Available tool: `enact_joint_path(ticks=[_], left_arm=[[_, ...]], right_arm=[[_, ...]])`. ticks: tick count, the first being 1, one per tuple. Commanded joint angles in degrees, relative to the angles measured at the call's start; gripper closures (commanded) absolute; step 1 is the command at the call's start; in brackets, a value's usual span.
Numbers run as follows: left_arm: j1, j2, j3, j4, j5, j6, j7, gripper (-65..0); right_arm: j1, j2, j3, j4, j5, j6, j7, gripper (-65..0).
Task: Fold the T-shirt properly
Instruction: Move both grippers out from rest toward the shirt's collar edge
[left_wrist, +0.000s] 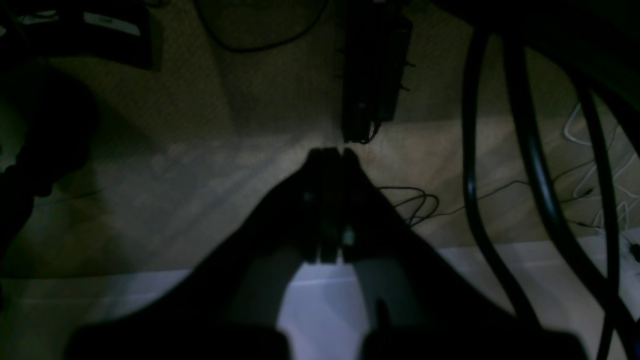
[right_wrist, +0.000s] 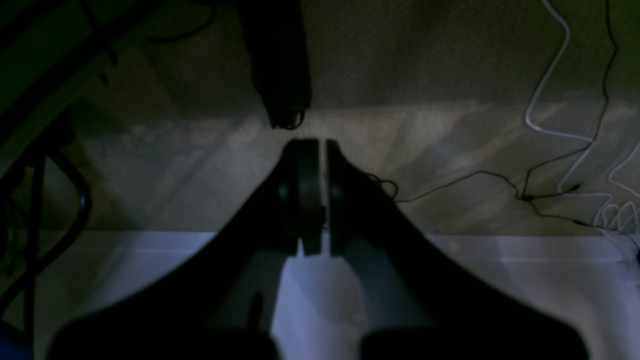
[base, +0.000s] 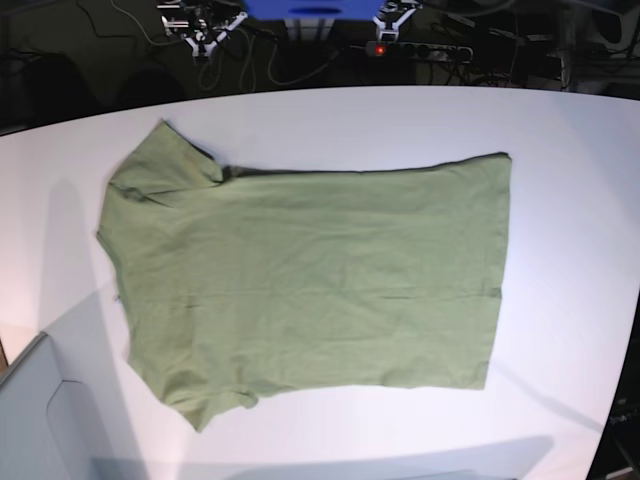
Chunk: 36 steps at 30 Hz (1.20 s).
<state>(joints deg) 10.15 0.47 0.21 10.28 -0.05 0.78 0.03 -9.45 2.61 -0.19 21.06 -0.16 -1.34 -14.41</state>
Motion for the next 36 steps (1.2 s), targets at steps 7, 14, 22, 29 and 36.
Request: enact_joint_path(ticks=[7, 14, 22, 29, 36], left_arm=[[0.7, 0.2, 0.1, 0.1, -0.2, -0.6, -0.1, 0.0], [1.7, 0.2, 0.1, 0.2, -0.2, -0.6, -0.1, 0.0], [1.8, 0.2, 0.1, 0.2, -0.2, -0.6, -0.1, 0.0], [9.8, -1.7, 0.1, 9.8, -0.6, -0.7, 0.1, 0.0], [27.3, -4.8, -0.4, 36.4, -0.7, -0.7, 0.3, 0.0]], right_arm=[[-0.4, 0.2, -0.1, 0.1, 0.0, 1.1, -0.2, 0.0], [-1.1, 0.2, -0.1, 0.2, 0.0, 1.1, -0.1, 0.0], [-2.2, 0.3, -0.1, 0.3, 0.0, 1.3, 0.2, 0.0], [-9.4, 1.4, -0.1, 7.7, 0.0, 1.4, 0.2, 0.0], [-26.2, 4.3, -0.1, 35.3, 0.0, 1.4, -0.3, 0.0]])
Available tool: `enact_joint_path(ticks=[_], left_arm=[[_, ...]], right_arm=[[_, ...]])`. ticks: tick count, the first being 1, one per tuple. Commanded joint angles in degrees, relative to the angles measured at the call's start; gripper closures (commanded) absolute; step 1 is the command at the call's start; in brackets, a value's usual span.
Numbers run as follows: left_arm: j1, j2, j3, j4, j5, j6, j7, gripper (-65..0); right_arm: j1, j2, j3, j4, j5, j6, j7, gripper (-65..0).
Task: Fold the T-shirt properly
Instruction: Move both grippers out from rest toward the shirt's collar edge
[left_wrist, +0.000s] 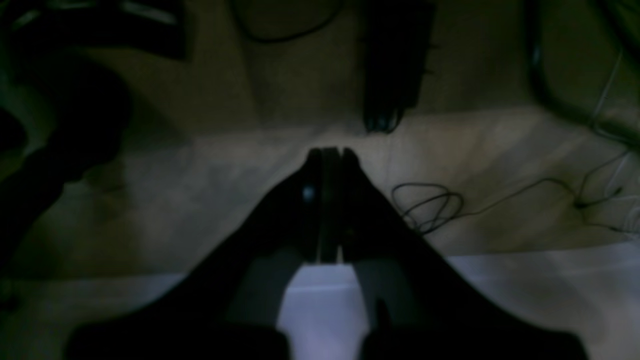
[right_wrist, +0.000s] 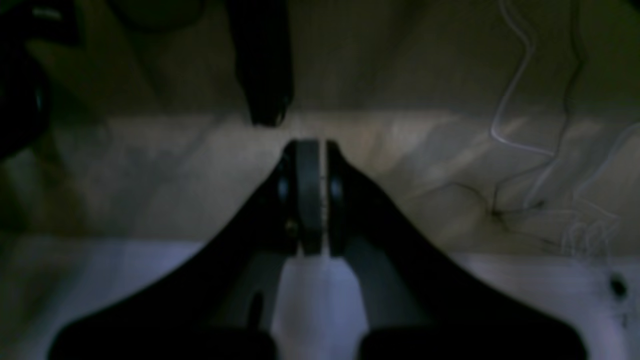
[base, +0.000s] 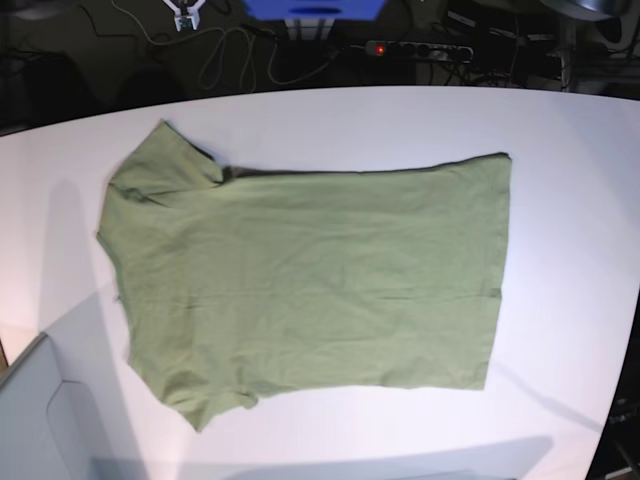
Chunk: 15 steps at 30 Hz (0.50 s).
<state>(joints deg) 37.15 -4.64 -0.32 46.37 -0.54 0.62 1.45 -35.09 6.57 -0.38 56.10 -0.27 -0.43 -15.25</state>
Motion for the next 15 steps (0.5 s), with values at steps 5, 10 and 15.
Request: enact_joint_path(ticks=[5, 10, 15], left_arm=[[9.3, -1.1, 0.0, 16.9, -0.2, -0.4, -1.1, 0.0], [17.1, -1.5, 0.0, 33.0, -0.2, -0.3, -1.1, 0.0], [23.6, -1.5, -0.2, 48.3, -0.2, -0.3, -1.1, 0.0]], right_arm=[[-10.5, 2.5, 0.3, 20.4, 0.1, 0.5, -4.1, 0.0], [-17.2, 5.8, 0.6, 39.0, 0.1, 0.5, -11.5, 0.0], [-20.7, 8.2, 0.6, 55.2, 0.1, 0.5, -20.6, 0.0]])
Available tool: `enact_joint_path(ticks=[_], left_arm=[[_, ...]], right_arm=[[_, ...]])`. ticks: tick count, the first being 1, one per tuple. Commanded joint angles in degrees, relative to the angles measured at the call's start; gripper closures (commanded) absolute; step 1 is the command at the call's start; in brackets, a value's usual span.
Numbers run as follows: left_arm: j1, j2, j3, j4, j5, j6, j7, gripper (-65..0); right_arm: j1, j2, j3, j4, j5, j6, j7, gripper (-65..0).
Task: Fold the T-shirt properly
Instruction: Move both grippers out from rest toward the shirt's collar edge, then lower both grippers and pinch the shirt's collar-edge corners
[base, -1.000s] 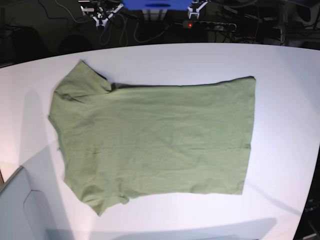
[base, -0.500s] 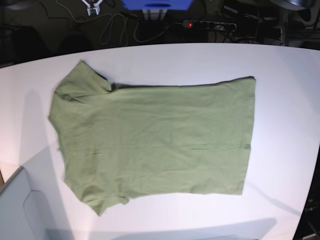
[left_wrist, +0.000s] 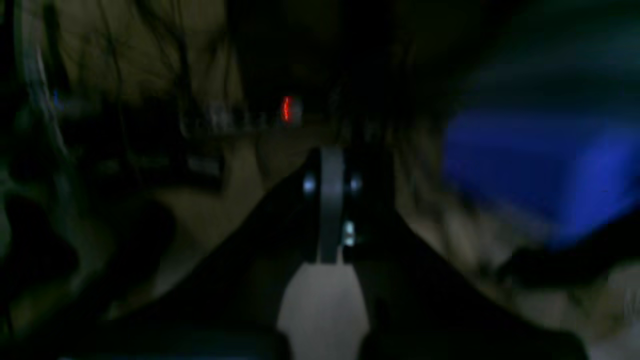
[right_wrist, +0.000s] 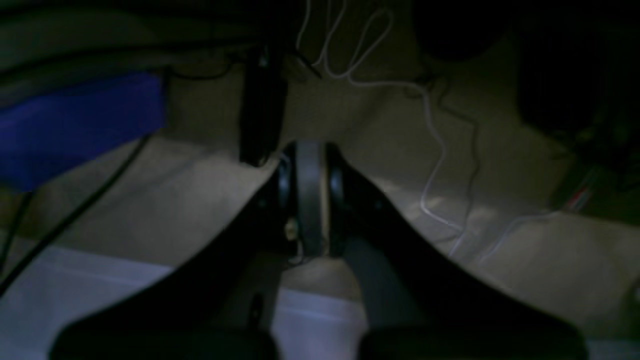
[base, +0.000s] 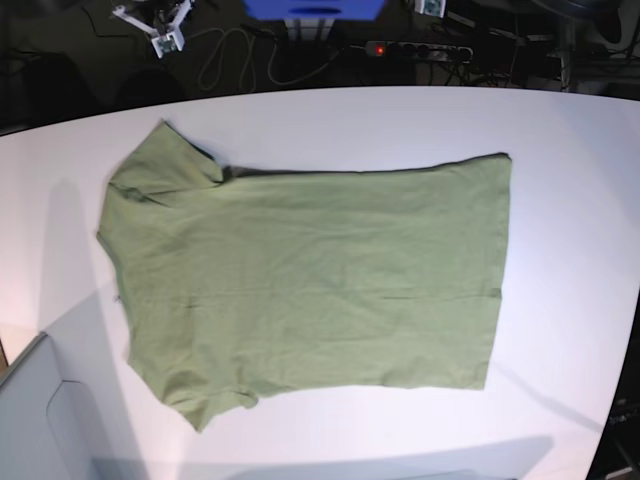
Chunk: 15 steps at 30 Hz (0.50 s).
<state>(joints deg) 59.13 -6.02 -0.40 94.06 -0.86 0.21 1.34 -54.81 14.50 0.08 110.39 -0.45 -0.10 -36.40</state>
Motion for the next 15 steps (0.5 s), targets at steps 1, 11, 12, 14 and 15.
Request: enact_joint_path(ticks=[1, 11, 12, 14, 15], left_arm=[[2.4, -0.1, -0.6, 3.1, 0.1, 0.1, -0.9, 0.0], [5.3, 0.9, -8.2, 21.4, -0.4, 0.2, -1.0, -5.7], [5.2, 1.4, -8.8, 21.9, -1.6, 0.2, -1.0, -10.7], [4.8, 1.5, -10.1, 22.6, -4.7, 0.0, -1.0, -18.8], [4.1, 1.4, -10.5, 22.7, -6.4, -0.1, -1.0, -21.2]], right_arm=[[-1.5, 0.8, 0.1, 3.5, 0.2, 0.1, 0.1, 0.0], [1.2, -1.6, 0.1, 11.5, -10.3, 4.4, 0.0, -0.6], [1.9, -2.2, 0.5, 11.6, -10.6, 6.4, 0.0, -2.5], [3.1, -3.3, 1.6, 11.7, -10.6, 9.5, 0.1, -9.1], [3.6, -3.9, 2.2, 11.7, -10.6, 10.8, 0.1, -13.5]])
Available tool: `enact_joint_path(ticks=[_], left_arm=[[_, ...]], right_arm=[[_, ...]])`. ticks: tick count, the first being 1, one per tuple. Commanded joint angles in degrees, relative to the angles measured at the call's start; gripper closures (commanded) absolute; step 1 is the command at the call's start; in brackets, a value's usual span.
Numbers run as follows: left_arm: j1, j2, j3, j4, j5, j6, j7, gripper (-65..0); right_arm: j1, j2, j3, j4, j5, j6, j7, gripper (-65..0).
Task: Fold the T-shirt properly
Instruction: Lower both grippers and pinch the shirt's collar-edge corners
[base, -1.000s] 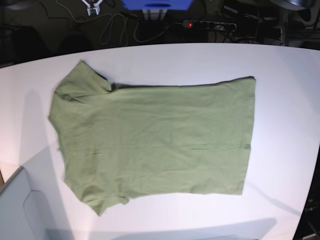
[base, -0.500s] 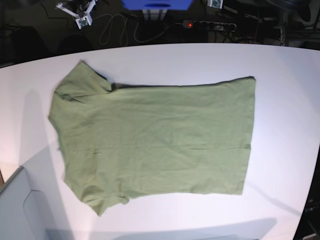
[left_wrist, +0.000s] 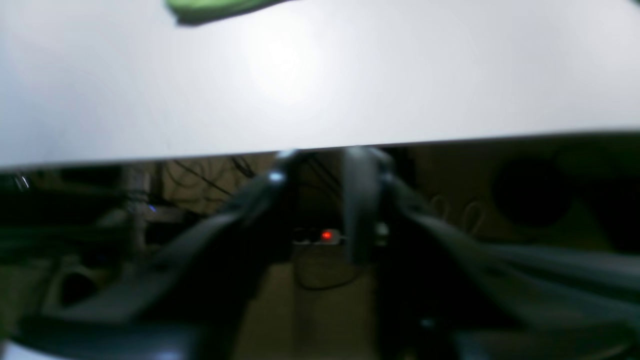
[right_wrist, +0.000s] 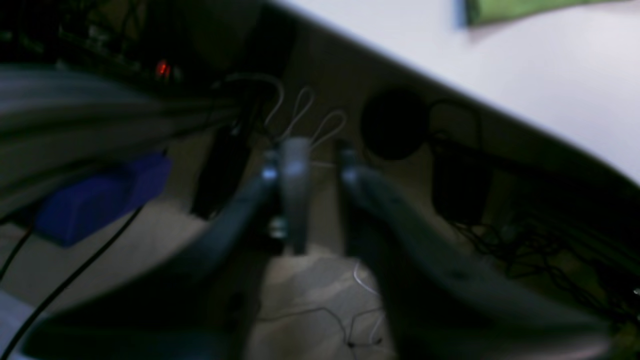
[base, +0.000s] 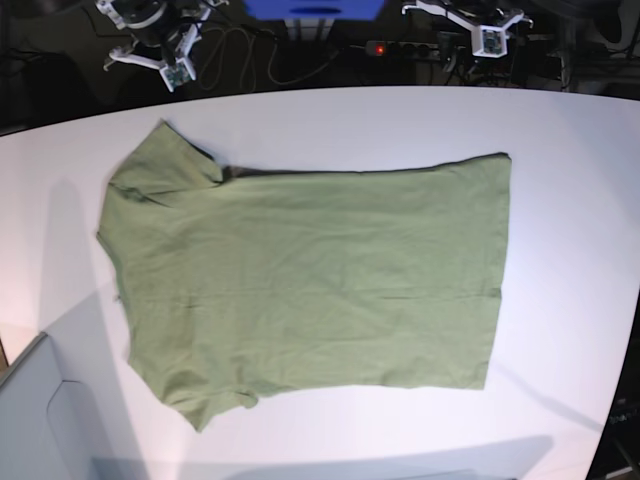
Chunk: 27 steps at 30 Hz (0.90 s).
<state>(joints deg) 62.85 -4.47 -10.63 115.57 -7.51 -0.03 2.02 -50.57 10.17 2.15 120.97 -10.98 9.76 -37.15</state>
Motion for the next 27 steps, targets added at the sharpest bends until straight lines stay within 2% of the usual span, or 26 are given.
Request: enact_joint_path(ticks=[1, 4, 7, 12, 16, 27], left_arm=[[-0.3, -0.1, -0.8, 1.1, -1.4, 0.2, -1.7, -22.7], [-2.3, -0.1, -2.2, 1.0, -5.3, 0.2, -1.6, -22.9], [-4.9, -0.1, -3.7, 0.8, -8.3, 0.2, -1.6, -23.4], [-8.1, -0.1, -4.9, 0.8, -10.0, 0.2, -1.6, -23.6], [-12.1, -0.1, -7.4, -0.2, -10.3, 0.2, -1.5, -29.0], [-23.6, -0.2, -12.9, -15.1, -10.0, 0.1, -1.5, -30.8]], right_arm=[[-0.2, -0.1, 0.9, 1.1, 0.0, 1.9, 1.0, -18.3], [0.5, -0.5, 1.9, 1.1, 0.0, 4.4, 4.6, -31.8], [1.6, -0.8, 2.4, 1.1, 0.0, 6.2, 6.7, -38.9], [4.9, -1.0, 2.4, 0.8, 0.0, 6.3, 6.7, -39.7], [7.4, -1.0, 2.4, 0.7, 0.0, 6.3, 6.7, -39.7], [8.8, -1.0, 2.4, 0.7, 0.0, 6.3, 6.6, -39.7]])
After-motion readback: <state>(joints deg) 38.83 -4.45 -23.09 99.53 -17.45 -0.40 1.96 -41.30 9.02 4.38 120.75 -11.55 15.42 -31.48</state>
